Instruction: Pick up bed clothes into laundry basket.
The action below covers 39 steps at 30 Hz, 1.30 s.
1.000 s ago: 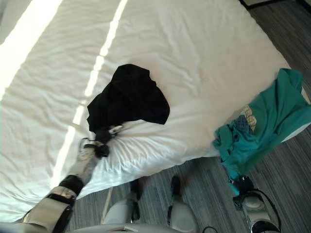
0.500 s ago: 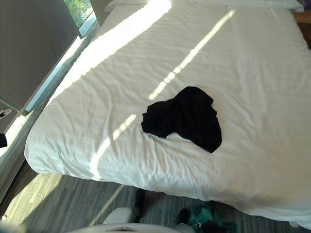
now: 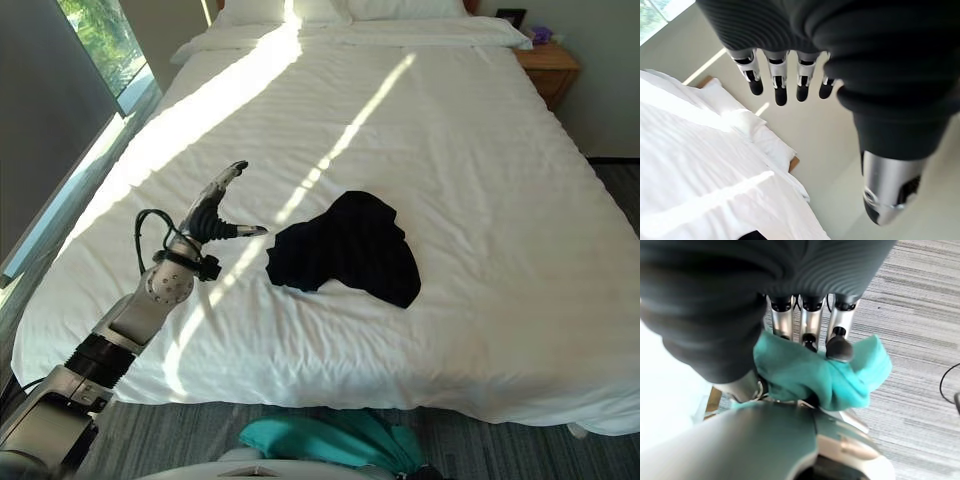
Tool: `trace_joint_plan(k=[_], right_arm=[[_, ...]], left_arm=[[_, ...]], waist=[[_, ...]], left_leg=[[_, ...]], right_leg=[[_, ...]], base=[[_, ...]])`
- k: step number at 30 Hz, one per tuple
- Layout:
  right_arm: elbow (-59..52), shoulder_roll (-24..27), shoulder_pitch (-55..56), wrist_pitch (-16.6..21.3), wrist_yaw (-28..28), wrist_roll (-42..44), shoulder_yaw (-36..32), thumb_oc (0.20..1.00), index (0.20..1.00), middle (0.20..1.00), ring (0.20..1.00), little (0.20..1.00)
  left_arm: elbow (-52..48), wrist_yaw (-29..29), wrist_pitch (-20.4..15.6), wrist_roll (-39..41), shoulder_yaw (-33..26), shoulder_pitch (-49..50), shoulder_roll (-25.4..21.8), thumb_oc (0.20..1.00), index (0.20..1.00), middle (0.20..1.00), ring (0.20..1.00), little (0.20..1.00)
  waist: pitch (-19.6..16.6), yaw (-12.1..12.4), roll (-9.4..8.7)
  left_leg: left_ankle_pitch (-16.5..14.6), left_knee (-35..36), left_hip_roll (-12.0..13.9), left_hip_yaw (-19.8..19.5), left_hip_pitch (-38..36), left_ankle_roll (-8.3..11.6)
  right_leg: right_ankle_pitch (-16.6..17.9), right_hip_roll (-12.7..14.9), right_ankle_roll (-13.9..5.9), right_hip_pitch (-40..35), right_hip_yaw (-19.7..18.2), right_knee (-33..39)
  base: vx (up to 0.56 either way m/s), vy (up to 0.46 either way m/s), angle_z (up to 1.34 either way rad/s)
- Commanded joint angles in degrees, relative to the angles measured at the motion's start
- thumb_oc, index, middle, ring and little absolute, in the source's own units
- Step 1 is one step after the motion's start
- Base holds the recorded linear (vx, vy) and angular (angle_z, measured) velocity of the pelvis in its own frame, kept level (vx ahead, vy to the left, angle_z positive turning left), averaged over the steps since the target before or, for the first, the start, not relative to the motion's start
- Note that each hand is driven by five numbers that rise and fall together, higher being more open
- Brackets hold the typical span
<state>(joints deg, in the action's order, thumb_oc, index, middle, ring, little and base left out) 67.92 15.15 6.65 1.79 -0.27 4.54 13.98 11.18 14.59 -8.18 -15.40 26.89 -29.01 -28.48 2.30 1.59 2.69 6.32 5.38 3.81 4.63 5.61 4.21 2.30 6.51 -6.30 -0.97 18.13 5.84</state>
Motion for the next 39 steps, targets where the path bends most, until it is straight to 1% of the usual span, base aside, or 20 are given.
trace_joint_plan(k=[1, 6, 7, 9, 10, 15, 18, 22, 23, 24, 27, 28, 29, 31, 32, 33, 35, 36, 37, 39], right_arm=[[0.43, -0.18, -0.45, 0.47, -0.25, 0.58, 1.41, 0.2, 0.2, 0.2, 0.2, 0.2], [0.53, 0.33, -0.85, 0.68, -0.57, 0.3, 2.19, 0.2, 0.2, 0.2, 0.2, 0.2], [0.63, 0.63, -1.39, 0.9, -0.87, 0.51, 2.61, 0.2, 0.2, 0.2, 0.2, 0.2], [0.82, 0.94, -2.0, 0.94, -1.17, 0.55, 2.83, 0.2, 0.2, 0.2, 0.2, 0.2], [0.95, 1.28, -2.94, 1.2, -1.83, 0.87, 3.12, 0.2, 0.2, 0.2, 0.2, 0.2], [0.29, 1.78, -5.95, 2.45, -3.29, 3.13, 4.54, 0.2, 0.2, 0.2, 0.2, 0.2], [-0.51, 1.84, -8.51, 3.56, -4.34, 4.74, 6.14, 0.2, 0.2, 0.2, 0.2, 0.2], [-1.56, 1.26, -9.6, 4.82, -4.76, 6.4, 7.93, 0.2, 0.2, 0.2, 0.2, 0.2], [-2.05, 1.03, -9.82, 5.06, -4.5, 7.22, 7.97, 0.2, 0.2, 0.2, 0.2, 0.2], [-2.63, 0.79, -10.53, 5.36, -4.62, 8.37, 7.8, 0.2, 0.2, 0.2, 0.2, 0.2], [-4.38, 0.67, -10.02, 5.8, -4.92, 10.26, 6.23, 0.2, 0.2, 0.2, 0.2, 0.2], [-5.03, 0.31, -9.1, 5.64, -4.81, 10.69, 6.19, 0.2, 0.2, 0.2, 0.2, 0.2], [-5.1, 0.4, -9.05, 5.61, -4.82, 10.69, 6.22, 0.2, 0.2, 0.2, 0.2, 0.2], [-4.53, 0.4, -9.37, 5.26, -5.29, 10.13, 6.29, 0.2, 0.2, 0.2, 0.2, 0.2], [-4.54, 0.09, -10.1, 5.03, -5.85, 9.83, 6.15, 0.2, 0.2, 0.2, 0.2, 0.2], [-5.58, -0.43, -9.9, 4.97, -5.73, 8.73, 6.68, 0.2, 0.2, 0.2, 0.2, 0.2], [-6.25, -0.79, -10.87, 3.96, -6.27, 7.07, 6.71, 0.2, 0.2, 0.2, 0.2, 0.2], [-6.68, -0.73, -11.97, 3.65, -6.55, 6.49, 6.58, 0.2, 0.2, 0.2, 0.2, 0.2], [-7.11, -0.64, -12.89, 3.29, -7.11, 5.92, 6.32, 0.2, 0.2, 0.2, 0.2, 0.2], [-8.0, -0.25, -14.68, 2.63, -8.37, 4.29, 5.83, 0.2, 0.2, 0.2, 0.2, 0.2]], left_arm=[[5.87, 0.14, 0.32, -6.58, 0.23, -10.14, -0.21, 1.0, 1.0, 1.0, 1.0, 1.0], [14.7, 0.34, 2.01, -12.05, 5.3, -15.07, 3.11, 1.0, 1.0, 1.0, 1.0, 1.0], [19.87, 0.75, 3.03, -13.91, 7.55, -17.53, 4.84, 1.0, 1.0, 1.0, 1.0, 1.0], [22.36, 0.92, 3.86, -14.58, 8.3, -18.74, 5.74, 1.0, 1.0, 1.0, 1.0, 1.0], [27.1, 1.83, 4.76, -16.07, 10.19, -21.61, 7.4, 1.0, 1.0, 1.0, 1.0, 1.0], [39.27, 4.37, 8.21, -20.59, 14.23, -29.68, 10.01, 1.0, 1.0, 1.0, 1.0, 1.0], [46.63, 6.34, 10.47, -23.94, 17.48, -36.22, 10.04, 1.0, 1.0, 1.0, 1.0, 1.0], [54.91, 5.72, 13.13, -28.26, 21.87, -44.05, 6.47, 1.0, 1.0, 1.0, 1.0, 1.0], [56.58, 4.81, 13.51, -28.61, 22.42, -44.23, 5.81, 0.627, 0.627, 0.627, 0.627, 0.627], [58.53, 4.3, 13.69, -28.81, 22.89, -44.52, 5.35, 0.2, 0.2, 0.2, 0.2, 0.2], [59.87, 3.51, 13.14, -26.7, 21.08, -42.64, 5.23, 0.2, 0.2, 0.2, 0.2, 0.2], [58.33, 4.1, 12.78, -23.15, 19.04, -42.15, 5.45, 0.2, 0.2, 0.2, 0.2, 0.2], [58.28, 4.11, 12.78, -23.08, 18.98, -42.09, 5.43, 0.2, 0.2, 0.2, 0.2, 0.2], [54.97, 5.56, 12.18, -18.73, 16.81, -40.56, 6.88, 0.2, 0.2, 0.2, 0.2, 0.2], [52.59, 6.17, 11.82, -17.39, 15.64, -38.26, 7.83, 0.2, 0.2, 0.2, 0.2, 0.2], [49.35, 6.59, 11.32, -15.46, 14.32, -35.32, 10.06, 0.2, 0.2, 0.2, 0.2, 0.2], [39.51, 6.58, 9.25, -10.13, 11.64, -27.92, 13.03, 0.2, 0.2, 0.2, 0.2, 0.2], [35.78, 6.42, 8.22, -8.32, 11.46, -24.85, 14.24, 0.2, 0.2, 0.2, 0.2, 0.2], [31.07, 6.07, 6.75, -4.68, 10.85, -21.87, 14.61, 0.2, 0.2, 0.2, 0.2, 0.2], [23.88, 4.34, 4.57, 0.55, 10.41, -15.59, 15.3, 0.2, 0.2, 0.2, 0.2, 0.2]], waist=[[2.51, 0.62, -1.93], [2.76, -0.82, -2.18], [3.03, -1.66, -2.32], [3.29, -2.07, -2.41], [3.98, -2.81, -2.73], [7.05, -4.49, -4.04], [9.6, -5.54, -5.32], [11.59, -7.18, -6.82], [12.25, -7.48, -6.92], [13.06, -8.01, -7.06], [14.91, -10.29, -6.44], [16.03, -11.2, -5.82], [16.06, -11.11, -5.79], [16.72, -8.92, -5.66], [16.66, -6.81, -5.62], [16.46, -5.0, -5.67], [15.68, -1.11, -6.4], [15.36, 0.32, -6.97], [14.59, 2.63, -7.67], [13.36, 7.25, -9.05]], left_leg=[[-5.6, -0.38, 2.78, 0.86, -2.85, 3.51], [-5.78, -0.38, 2.9, 1.74, -2.99, 3.34], [-5.87, -0.38, 2.92, 1.98, -2.94, 3.25], [-5.86, -0.38, 2.94, 2.14, -2.83, 3.18], [-5.78, -0.38, 3.02, 2.49, -2.33, 3.06], [-4.98, -0.38, 3.37, 3.57, 0.73, 2.89], [-4.12, -0.38, 3.81, 4.1, 3.7, 2.85], [-3.2, -0.38, 4.31, 5.17, 6.86, 2.76], [-3.0, -0.38, 4.29, 5.22, 7.42, 2.78], [-2.74, -0.38, 4.06, 5.29, 8.31, 2.83], [-2.44, -0.38, 3.17, 5.37, 10.19, 2.69], [-1.64, -0.38, 3.76, 6.85, 10.86, 2.27], [-1.74, -0.38, 3.82, 6.98, 10.74, 2.3], [-0.59, -0.38, 4.35, 9.95, 11.34, 1.42], [-0.26, -0.38, 4.65, 10.87, 11.36, 1.1], [0.27, -0.44, 4.99, 11.99, 11.2, 0.73], [1.88, -1.09, 5.94, 14.77, 11.43, -0.14], [2.67, -1.61, 6.19, 15.83, 12.12, -0.48], [3.57, -1.89, 6.8, 17.15, 13.06, -0.78], [4.66, -2.36, 7.89, 19.62, 14.3, -1.06]], right_leg=[[-1.93, 4.63, -5.81, -0.33, -2.09, -0.84], [-1.71, 4.42, -5.81, 0.47, -3.39, -0.84], [-1.6, 4.3, -5.77, 0.89, -3.93, -0.84], [-1.48, 4.26, -5.8, 1.26, -4.27, -0.84], [-1.22, 4.1, -5.87, 2.23, -4.88, -0.84], [0.07, 3.71, -6.08, 6.68, -6.71, -0.84], [1.45, 3.53, -6.38, 10.6, -7.98, -0.84], [3.21, 3.5, -7.1, 15.07, -9.27, -0.84], [3.44, 3.66, -7.28, 15.72, -9.35, -0.84], [3.95, 4.06, -7.57, 16.63, -9.39, -0.84], [5.8, 5.53, -8.64, 17.85, -11.52, -1.02], [4.72, 5.47, -8.7, 18.04, -12.46, -3.36], [4.48, 5.44, -8.7, 18.17, -12.63, -3.72], [1.38, 5.54, -7.43, 16.16, -9.41, -8.1], [-0.48, 5.54, -6.91, 14.59, -6.67, -10.63], [-2.65, 5.33, -6.46, 13.03, -4.86, -13.02], [-5.04, 5.51, -6.16, 9.28, -2.07, -17.52], [-5.56, 5.97, -6.24, 7.12, -1.07, -18.63], [-5.62, 6.61, -6.5, 4.32, 0.13, -18.71], [-3.9, 8.59, -7.02, -1.41, 1.54, -16.67]], base=[[0.0, 0.023, -0.24], [0.0, 0.026, -0.21], [-0.02, 0.025, -0.25], [-0.04, 0.022, -0.13], [-0.08, 0.02, -0.11], [-0.15, 0.025, -0.21], [-0.21, 0.036, -0.22], [-0.14, 0.076, -0.23], [-0.15, 0.1, -0.22], [-0.14, 0.113, -0.18], [-0.19, 0.134, 0.04], [-0.23, 0.135, 0.06], [-0.29, 0.16, 0.04], [-0.31, 0.098, -0.1], [-0.3, 0.059, -0.32], [-0.28, 0.052, -0.57], [-0.25, 0.098, -0.84], [-0.27, 0.056, -1.55], [-0.32, -0.014, -1.31], [-0.35, -0.126, -1.01]])
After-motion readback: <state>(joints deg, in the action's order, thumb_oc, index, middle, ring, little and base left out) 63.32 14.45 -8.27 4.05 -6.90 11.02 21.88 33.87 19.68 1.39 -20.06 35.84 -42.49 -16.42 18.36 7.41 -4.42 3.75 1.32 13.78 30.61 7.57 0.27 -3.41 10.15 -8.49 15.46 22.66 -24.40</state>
